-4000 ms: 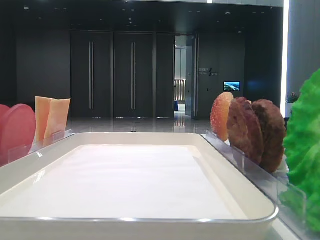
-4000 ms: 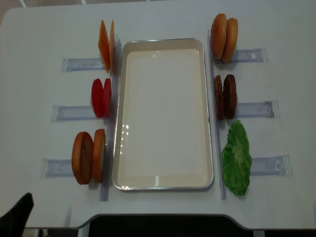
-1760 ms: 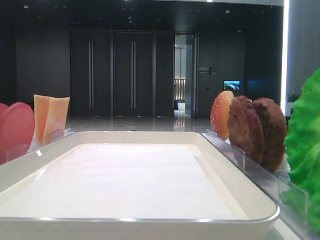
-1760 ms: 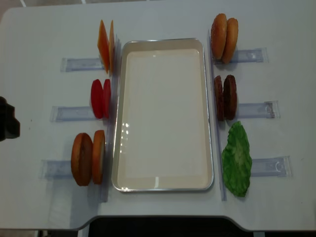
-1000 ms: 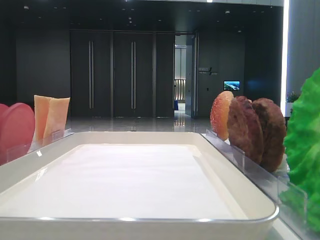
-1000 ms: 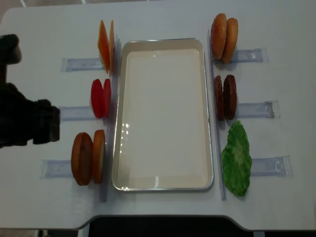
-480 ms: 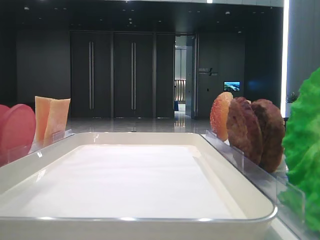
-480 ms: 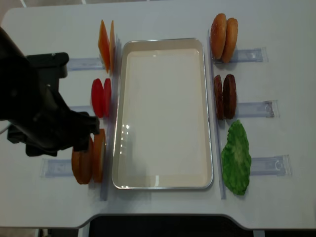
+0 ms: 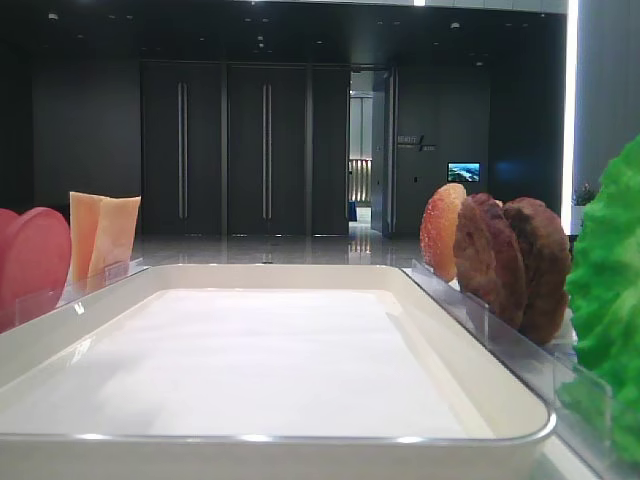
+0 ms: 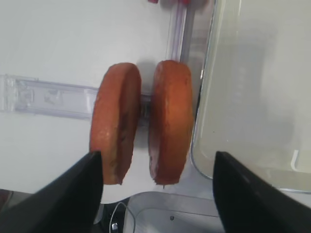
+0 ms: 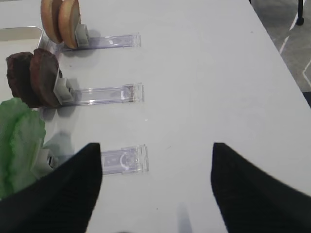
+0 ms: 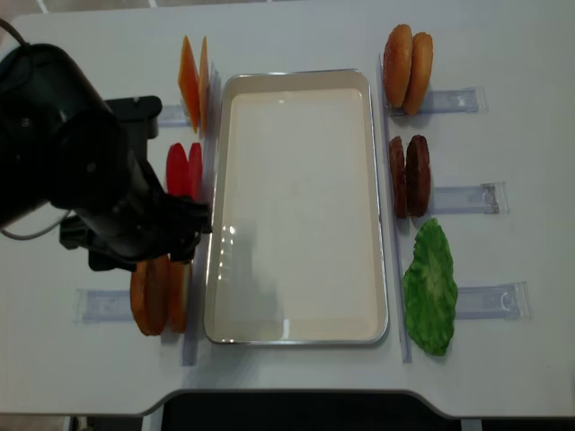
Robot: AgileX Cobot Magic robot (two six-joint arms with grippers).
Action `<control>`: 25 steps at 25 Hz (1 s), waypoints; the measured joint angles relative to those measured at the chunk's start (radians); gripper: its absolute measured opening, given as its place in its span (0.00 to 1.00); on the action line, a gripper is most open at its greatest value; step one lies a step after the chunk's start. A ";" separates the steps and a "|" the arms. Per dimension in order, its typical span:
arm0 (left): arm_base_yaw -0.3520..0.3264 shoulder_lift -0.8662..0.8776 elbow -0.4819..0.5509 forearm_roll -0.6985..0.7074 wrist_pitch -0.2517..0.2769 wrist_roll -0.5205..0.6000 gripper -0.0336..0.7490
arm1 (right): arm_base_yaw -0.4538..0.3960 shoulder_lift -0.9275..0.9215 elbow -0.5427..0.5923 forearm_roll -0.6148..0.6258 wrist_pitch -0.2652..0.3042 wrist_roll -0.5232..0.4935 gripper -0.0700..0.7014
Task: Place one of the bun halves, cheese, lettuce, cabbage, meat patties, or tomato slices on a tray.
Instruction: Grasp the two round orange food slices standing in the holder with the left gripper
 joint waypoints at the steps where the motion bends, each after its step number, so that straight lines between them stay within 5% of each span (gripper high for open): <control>1: 0.000 0.010 0.000 0.000 -0.008 -0.001 0.73 | 0.000 0.000 0.000 0.000 0.000 0.000 0.68; 15: 0.000 0.098 -0.001 -0.017 -0.080 -0.001 0.73 | 0.000 0.000 0.000 0.000 0.000 0.000 0.68; 25: 0.000 0.142 -0.001 -0.022 -0.073 0.017 0.73 | 0.000 0.000 0.000 0.000 0.000 0.000 0.68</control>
